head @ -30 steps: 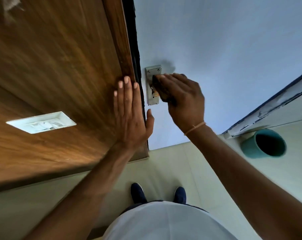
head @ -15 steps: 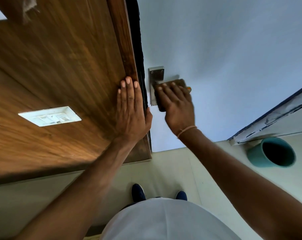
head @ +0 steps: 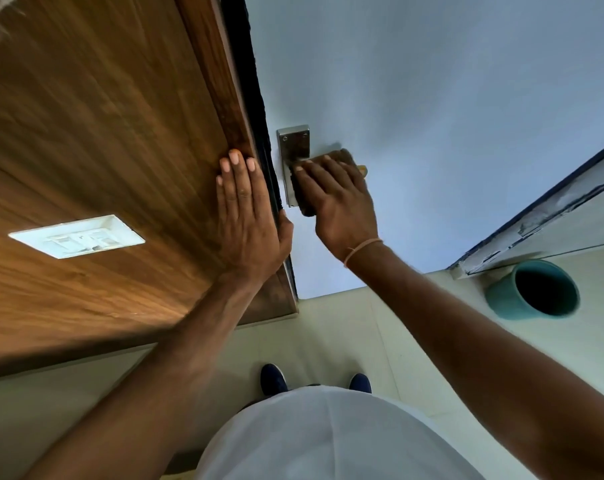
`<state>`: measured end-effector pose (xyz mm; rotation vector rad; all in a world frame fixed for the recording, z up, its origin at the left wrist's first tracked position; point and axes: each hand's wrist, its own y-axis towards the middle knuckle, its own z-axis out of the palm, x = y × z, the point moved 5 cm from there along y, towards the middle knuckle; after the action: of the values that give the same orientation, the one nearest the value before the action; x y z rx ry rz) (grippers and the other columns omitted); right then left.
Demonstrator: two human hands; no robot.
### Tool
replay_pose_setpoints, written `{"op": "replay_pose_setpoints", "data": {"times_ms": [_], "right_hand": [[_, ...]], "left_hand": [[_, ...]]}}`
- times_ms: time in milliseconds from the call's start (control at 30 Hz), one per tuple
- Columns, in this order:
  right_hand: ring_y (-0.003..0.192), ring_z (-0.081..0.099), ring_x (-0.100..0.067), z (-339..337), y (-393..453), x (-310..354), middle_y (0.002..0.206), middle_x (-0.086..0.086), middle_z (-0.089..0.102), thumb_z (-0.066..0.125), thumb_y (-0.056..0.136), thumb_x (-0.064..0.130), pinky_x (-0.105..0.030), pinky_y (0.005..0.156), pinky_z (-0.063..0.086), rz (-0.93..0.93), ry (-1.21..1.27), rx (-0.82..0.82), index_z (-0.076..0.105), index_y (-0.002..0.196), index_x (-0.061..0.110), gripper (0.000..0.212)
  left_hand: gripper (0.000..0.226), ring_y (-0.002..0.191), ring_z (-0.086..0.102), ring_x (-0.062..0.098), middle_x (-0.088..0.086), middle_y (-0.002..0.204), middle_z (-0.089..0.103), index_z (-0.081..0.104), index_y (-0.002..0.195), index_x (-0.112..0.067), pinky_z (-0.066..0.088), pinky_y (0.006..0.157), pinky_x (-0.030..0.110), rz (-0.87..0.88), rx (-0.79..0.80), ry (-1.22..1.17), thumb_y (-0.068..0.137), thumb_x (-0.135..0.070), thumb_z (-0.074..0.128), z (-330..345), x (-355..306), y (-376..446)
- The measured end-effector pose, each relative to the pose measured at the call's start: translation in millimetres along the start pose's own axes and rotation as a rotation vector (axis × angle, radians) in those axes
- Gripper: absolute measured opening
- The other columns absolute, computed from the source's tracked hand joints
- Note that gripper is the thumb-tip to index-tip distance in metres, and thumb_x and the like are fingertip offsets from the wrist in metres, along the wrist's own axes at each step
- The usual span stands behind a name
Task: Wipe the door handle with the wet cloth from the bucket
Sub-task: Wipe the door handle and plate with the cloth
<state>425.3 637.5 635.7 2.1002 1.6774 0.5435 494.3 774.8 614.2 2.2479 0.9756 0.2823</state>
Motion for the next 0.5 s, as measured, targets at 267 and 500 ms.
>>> {"op": "replay_pose_setpoints", "data": {"times_ms": [267,500], "right_hand": [[0.138,0.055,-0.032,-8,-23,-65,0.146,0.000,0.063,0.060,0.092,0.003,-0.045,0.116,0.040,0.204,-0.041,-0.054,0.058,0.148,0.017,0.058],[0.146,0.049,-0.031,-2,-11,-30,0.153,-0.004,0.059,0.049,0.096,0.009,-0.047,0.123,0.035,0.065,0.036,-0.001,0.054,0.152,0.017,0.057]], "left_hand": [[0.090,0.162,0.024,0.050,0.035,0.172,0.024,0.018,0.166,0.008,0.023,0.135,0.057,-0.001,0.002,-0.001,0.099,-0.030,0.065,-2,-3,4],[0.091,0.162,0.021,0.051,0.037,0.172,0.022,0.015,0.166,0.010,0.022,0.135,0.058,-0.017,-0.002,-0.033,0.100,-0.031,0.063,0,-5,3]]}}
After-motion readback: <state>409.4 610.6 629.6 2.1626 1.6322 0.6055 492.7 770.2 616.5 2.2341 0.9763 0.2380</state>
